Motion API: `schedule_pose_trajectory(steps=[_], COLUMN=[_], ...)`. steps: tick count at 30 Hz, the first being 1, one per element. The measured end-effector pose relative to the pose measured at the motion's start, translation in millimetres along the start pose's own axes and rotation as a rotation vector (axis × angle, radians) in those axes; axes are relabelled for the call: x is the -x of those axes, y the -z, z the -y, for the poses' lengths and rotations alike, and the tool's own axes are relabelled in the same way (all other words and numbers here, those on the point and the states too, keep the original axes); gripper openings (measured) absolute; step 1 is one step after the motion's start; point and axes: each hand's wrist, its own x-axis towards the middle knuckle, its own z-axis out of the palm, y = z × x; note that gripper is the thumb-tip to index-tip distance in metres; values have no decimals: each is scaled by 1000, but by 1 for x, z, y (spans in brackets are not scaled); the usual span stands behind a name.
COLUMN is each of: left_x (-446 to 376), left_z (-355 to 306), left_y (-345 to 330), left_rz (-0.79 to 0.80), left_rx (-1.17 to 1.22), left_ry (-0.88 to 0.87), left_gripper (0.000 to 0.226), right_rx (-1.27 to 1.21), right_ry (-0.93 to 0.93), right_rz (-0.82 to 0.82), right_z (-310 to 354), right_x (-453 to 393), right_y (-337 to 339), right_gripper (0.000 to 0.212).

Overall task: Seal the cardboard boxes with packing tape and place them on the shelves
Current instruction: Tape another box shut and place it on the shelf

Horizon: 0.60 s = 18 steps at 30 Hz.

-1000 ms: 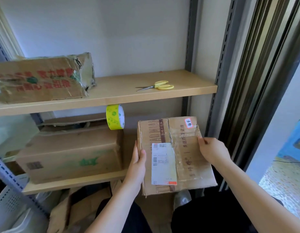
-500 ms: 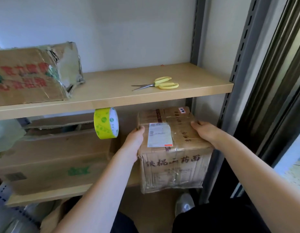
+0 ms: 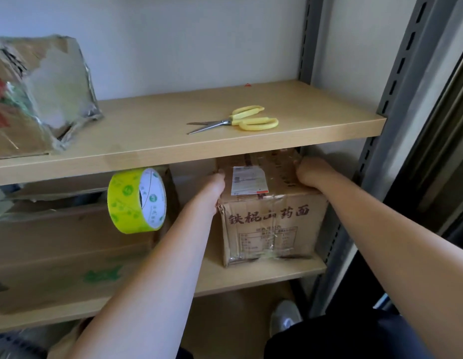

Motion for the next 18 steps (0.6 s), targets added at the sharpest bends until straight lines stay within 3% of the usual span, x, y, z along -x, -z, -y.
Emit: schedule_pose_trajectory(steps=[4, 9, 12, 16, 18], left_x=[3, 27, 57, 101, 109], left_z=[4, 44, 72, 103, 125], left_y=[3, 23, 45, 84, 109], left_rz=[-14, -39, -101, -171, -264], left_rx=[36, 270, 318, 257, 133], left_ry=[-4, 14, -55, -182, -223], left_gripper=[42, 53, 47, 32, 41], right_rx=[65, 213, 112, 80, 108], right_ry=[-1, 16, 76, 404, 577], right_rz=[-101, -448, -406, -415, -406], right_z=[1, 15, 39, 90, 111], right_x=[5, 45, 67, 105, 129], right_y=[-5, -5, -16, -60, -83], right_gripper=[30, 20, 18, 31, 36])
